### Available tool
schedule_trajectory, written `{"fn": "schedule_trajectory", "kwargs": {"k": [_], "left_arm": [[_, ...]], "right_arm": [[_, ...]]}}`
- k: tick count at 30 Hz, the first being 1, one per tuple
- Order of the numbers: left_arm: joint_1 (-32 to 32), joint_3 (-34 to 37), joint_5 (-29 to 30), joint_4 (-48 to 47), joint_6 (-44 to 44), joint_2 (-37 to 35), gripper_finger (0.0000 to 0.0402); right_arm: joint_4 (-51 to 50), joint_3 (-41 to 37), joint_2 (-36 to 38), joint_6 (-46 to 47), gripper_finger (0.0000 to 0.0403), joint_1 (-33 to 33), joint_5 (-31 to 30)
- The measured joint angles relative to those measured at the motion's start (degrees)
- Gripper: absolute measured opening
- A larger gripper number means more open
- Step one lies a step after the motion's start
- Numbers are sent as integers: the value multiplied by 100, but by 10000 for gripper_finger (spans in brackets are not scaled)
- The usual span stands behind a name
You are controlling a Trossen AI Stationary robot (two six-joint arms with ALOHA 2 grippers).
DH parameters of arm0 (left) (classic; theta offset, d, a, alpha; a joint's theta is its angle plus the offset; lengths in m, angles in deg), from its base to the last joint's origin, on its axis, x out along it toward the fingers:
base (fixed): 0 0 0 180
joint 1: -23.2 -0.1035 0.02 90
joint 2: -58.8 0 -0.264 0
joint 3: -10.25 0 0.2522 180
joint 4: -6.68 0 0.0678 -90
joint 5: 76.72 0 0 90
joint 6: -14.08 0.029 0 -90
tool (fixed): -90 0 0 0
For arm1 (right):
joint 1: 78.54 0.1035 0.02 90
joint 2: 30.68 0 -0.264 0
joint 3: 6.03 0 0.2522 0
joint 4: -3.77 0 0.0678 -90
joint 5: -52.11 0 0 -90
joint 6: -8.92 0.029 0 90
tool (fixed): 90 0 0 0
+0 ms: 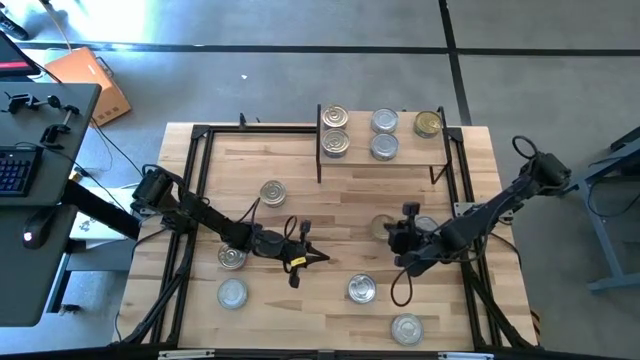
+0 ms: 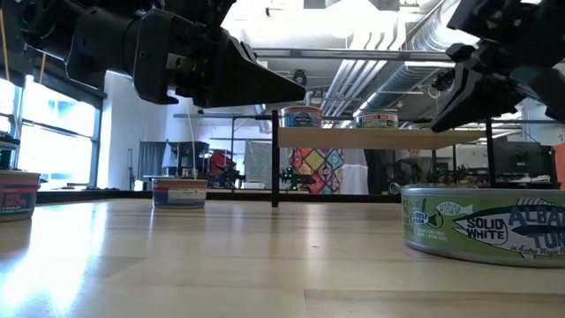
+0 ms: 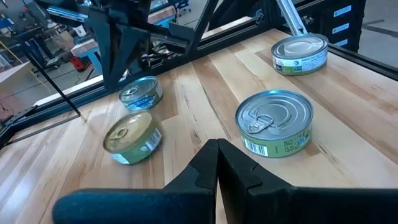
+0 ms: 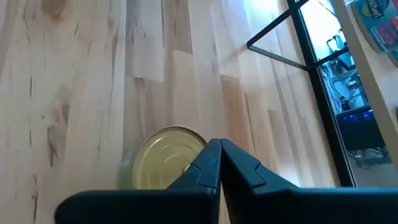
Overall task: Stack canned seafood by type on shelf
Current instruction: Put the green tuna can on the shelf
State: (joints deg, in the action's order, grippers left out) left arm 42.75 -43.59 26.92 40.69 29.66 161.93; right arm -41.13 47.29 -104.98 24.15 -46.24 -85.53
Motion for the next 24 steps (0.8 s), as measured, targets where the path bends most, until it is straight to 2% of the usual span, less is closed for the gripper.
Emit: {"fn": "schedule_trajectory", "kwargs": {"k": [2, 5, 11, 13, 16, 20, 24], "left_arm": [[1, 0, 0, 0, 1, 0, 0], [1, 0, 1, 2, 0, 0, 0], [0, 0, 0, 5, 0, 0, 0], [-28, 0, -2, 7, 0, 0, 0], [-114, -25, -26, 7, -33, 44, 0], [-303, -213, -347, 15, -37, 244, 0], [-511, -412, -568, -1, 51, 503, 0]], "right_arm": [[9, 14, 0, 15, 1, 0, 34], [2, 2, 0, 67, 1, -16, 392], [-79, -289, 2, 832, 7, -146, 1059], [-20, -466, 2, 945, 28, -183, 1390], [267, -762, 2, 972, 82, -217, 1698], [1133, -1182, 2, 193, 160, -217, 1840], [1906, -1418, -21, -72, 181, -275, 1879]]}}
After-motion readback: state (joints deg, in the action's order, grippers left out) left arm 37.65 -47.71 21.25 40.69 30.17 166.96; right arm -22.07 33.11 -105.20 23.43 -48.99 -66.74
